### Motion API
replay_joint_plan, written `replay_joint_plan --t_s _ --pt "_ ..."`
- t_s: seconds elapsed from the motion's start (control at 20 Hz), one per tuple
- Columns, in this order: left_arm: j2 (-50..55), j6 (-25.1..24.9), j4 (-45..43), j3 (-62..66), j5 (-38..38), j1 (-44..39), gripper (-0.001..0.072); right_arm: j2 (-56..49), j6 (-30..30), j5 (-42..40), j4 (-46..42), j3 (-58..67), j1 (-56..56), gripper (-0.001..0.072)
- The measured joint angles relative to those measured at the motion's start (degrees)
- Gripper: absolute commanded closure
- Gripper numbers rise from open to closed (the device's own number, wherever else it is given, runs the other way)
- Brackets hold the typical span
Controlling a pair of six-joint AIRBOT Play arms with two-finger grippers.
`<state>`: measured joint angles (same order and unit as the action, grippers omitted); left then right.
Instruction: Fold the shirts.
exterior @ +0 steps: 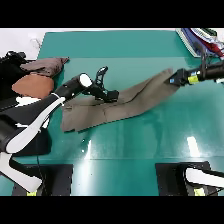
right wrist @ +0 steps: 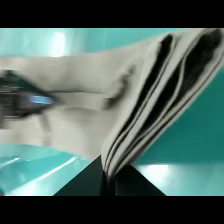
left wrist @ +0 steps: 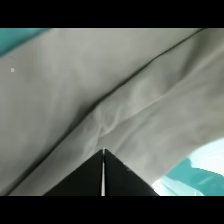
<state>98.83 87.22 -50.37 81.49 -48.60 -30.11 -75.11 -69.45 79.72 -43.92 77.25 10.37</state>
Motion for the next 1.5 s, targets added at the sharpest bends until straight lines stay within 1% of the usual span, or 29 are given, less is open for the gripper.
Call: replay_joint_plan --t_s 0.3,0.45,0.6,0.75,0.85,1.0,1.05,1.15,1.2,1.3,1.35,1.5 --pt "4.6 1.0 0.6 2.7 0.9 -2.0 0.068 3.1 -4.6 -0.5 3.7 7.5 -10.3 0.0695" --pt "5.5 1.3 1.1 3.1 1.7 -2.5 0.068 3.4 -5.5 -1.9 4.6 8.6 -15.0 0.0694" --pt "5.4 1.3 0.8 5.0 -0.2 -1.5 0.068 3.4 -5.9 -3.8 5.1 9.0 -18.6 0.0695" --pt "2.1 1.4 -1.9 7.7 -3.9 2.1 0.068 3.5 -6.1 -6.0 5.3 9.2 -22.2 0.0694" --pt "-2.0 1.4 -5.2 9.0 -6.6 6.3 0.0679 3.0 -6.1 -8.3 5.8 9.2 -25.7 0.0694" --pt "-10.2 1.4 -11.5 9.9 -10.4 14.3 0.0679 0.0 -5.9 -13.9 8.3 9.2 -33.8 0.0691" --pt "-13.0 1.4 -13.3 10.1 -11.2 17.1 0.0679 -1.7 -5.2 -16.4 9.5 9.2 -37.1 0.0665" --pt "-18.5 1.3 -16.7 10.3 -12.8 22.4 0.0679 -6.3 -2.2 -23.0 13.2 9.7 -44.5 0.028" --pt "-21.1 1.3 -17.7 10.3 -13.5 24.8 0.0679 -9.2 -0.5 -26.1 15.0 10.5 -48.2 0.0236" --pt "-24.9 1.3 -19.3 10.4 -14.7 28.6 0.0679 -14.7 1.5 -29.5 17.1 13.7 -53.6 0.0314" --pt "-26.2 1.2 -19.9 10.4 -15.3 29.9 0.0679 -16.8 2.2 -30.3 17.9 15.4 -55.0 0.0331" --pt "-28.5 0.7 -20.4 10.4 -17.7 32.0 0.0679 -18.7 3.1 -29.2 17.5 16.7 -54.4 0.0331"
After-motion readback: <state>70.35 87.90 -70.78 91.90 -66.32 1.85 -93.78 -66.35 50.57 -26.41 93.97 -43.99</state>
